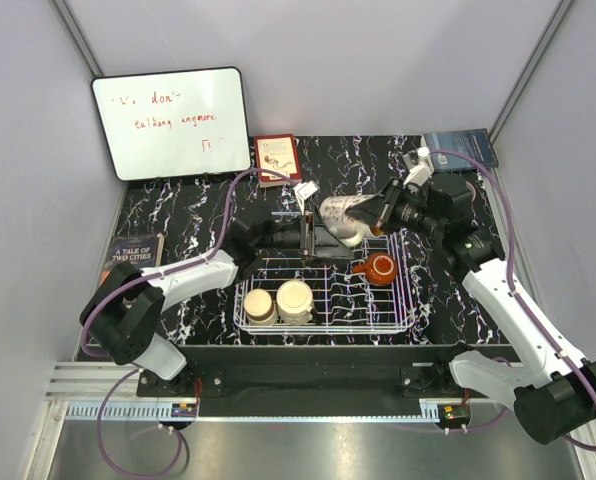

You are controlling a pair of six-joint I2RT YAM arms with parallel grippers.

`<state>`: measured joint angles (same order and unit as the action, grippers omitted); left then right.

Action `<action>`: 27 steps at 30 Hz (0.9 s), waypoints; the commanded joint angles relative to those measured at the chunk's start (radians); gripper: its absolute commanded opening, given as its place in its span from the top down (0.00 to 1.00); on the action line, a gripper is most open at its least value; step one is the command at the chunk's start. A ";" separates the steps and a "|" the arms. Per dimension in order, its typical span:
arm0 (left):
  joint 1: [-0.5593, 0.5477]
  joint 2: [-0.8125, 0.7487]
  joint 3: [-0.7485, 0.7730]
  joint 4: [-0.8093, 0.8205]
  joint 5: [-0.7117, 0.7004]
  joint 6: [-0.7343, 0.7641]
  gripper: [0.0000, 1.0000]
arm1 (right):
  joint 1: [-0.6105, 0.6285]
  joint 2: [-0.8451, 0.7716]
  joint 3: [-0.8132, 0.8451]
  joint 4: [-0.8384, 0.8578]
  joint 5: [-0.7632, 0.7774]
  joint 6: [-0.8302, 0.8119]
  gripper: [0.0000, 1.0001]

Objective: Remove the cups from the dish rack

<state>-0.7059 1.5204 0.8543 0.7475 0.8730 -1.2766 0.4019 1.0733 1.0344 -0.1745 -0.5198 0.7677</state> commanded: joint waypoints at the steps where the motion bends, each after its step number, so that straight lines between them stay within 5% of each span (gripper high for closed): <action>1: -0.012 -0.031 0.055 -0.124 0.049 0.149 0.12 | 0.011 -0.058 0.041 0.044 0.006 -0.038 1.00; 5: -0.012 -0.031 0.049 -0.114 0.050 0.151 0.14 | 0.011 -0.072 0.035 0.043 0.014 -0.041 1.00; 9: -0.012 -0.029 0.040 -0.071 0.052 0.134 0.34 | 0.011 -0.070 0.029 0.041 0.001 -0.041 1.00; 13: -0.003 -0.040 0.051 -0.202 0.014 0.180 0.14 | 0.009 -0.092 0.036 -0.005 0.049 -0.073 1.00; 17: 0.046 -0.110 0.048 -0.478 -0.145 0.330 0.10 | 0.011 -0.085 0.165 -0.230 0.322 -0.192 1.00; 21: 0.118 -0.216 0.052 -0.816 -0.484 0.404 0.09 | 0.009 -0.017 0.297 -0.501 0.674 -0.283 1.00; 27: 0.140 -0.334 0.066 -1.022 -0.742 0.427 0.11 | -0.009 0.236 0.538 -0.686 0.952 -0.357 1.00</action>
<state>-0.5617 1.2587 0.8688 -0.0765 0.3733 -0.9108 0.4095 1.1980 1.4166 -0.7986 0.1642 0.4877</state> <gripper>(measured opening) 0.905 0.110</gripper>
